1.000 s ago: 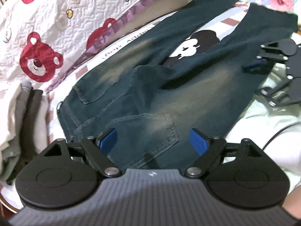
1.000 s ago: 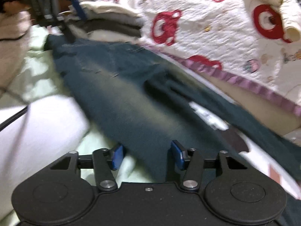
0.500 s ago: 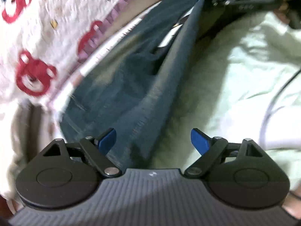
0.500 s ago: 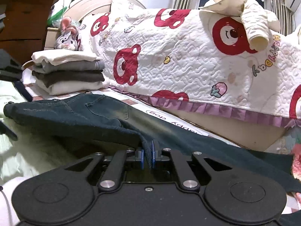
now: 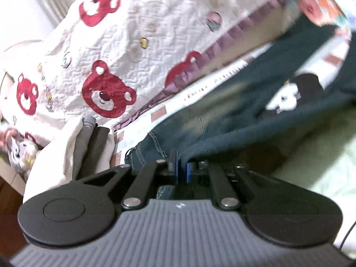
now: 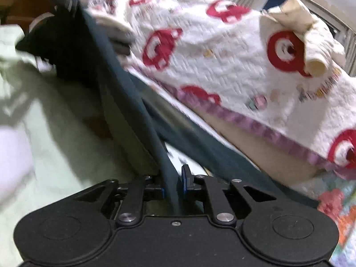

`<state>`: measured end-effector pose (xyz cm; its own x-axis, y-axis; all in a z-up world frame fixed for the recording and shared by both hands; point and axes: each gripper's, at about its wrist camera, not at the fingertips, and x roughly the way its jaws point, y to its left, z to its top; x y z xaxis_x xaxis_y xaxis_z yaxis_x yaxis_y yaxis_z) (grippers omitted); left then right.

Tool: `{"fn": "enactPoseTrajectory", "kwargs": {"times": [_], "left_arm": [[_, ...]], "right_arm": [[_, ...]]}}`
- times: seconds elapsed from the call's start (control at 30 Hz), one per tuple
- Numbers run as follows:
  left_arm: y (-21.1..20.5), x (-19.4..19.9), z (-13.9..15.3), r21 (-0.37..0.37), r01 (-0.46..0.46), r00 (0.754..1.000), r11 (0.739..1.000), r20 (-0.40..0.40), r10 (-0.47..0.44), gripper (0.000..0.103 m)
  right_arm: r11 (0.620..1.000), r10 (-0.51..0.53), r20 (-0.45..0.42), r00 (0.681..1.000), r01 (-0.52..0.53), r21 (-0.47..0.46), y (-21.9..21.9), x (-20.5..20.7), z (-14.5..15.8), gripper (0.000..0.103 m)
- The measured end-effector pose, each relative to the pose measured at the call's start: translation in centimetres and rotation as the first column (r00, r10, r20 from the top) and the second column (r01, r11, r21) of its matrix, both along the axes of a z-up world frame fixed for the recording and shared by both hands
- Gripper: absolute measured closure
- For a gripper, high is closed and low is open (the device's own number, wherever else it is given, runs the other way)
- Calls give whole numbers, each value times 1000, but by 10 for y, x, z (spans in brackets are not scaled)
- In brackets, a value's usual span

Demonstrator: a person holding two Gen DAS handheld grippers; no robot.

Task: Fold clothes

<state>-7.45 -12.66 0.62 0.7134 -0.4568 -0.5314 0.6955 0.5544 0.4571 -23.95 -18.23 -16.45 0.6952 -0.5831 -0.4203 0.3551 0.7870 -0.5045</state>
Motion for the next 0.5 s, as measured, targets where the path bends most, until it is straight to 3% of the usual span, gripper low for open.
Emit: {"fn": "enactPoseTrajectory", "kwargs": {"times": [0.1,0.2,0.3,0.37,0.43,0.5], "left_arm": [[2,4,-4,-8,-19,1000,1000,-3,19,96],[10,5,-13,-25,-40,999,999,-29,39,94],[17,0,-24,-25,-50,999,998,-22,50,92],[18,-3,-31,-23,-59,998,998,-4,59,89],[18,-5,-36,-19,-72,997,997,17,72,84],[18,-4,-36,-24,-87,996,996,31,88,81]], "right_arm": [[989,-150,-35,988,150,1,-21,-22,-8,91],[917,-381,22,924,375,137,-52,-73,0,83],[801,-576,43,816,553,232,-77,-131,1,80],[699,-678,45,733,625,347,-93,-171,-1,73],[578,-767,82,636,631,517,-107,-214,-2,65],[478,-840,130,528,604,638,-111,-251,-3,63]]}}
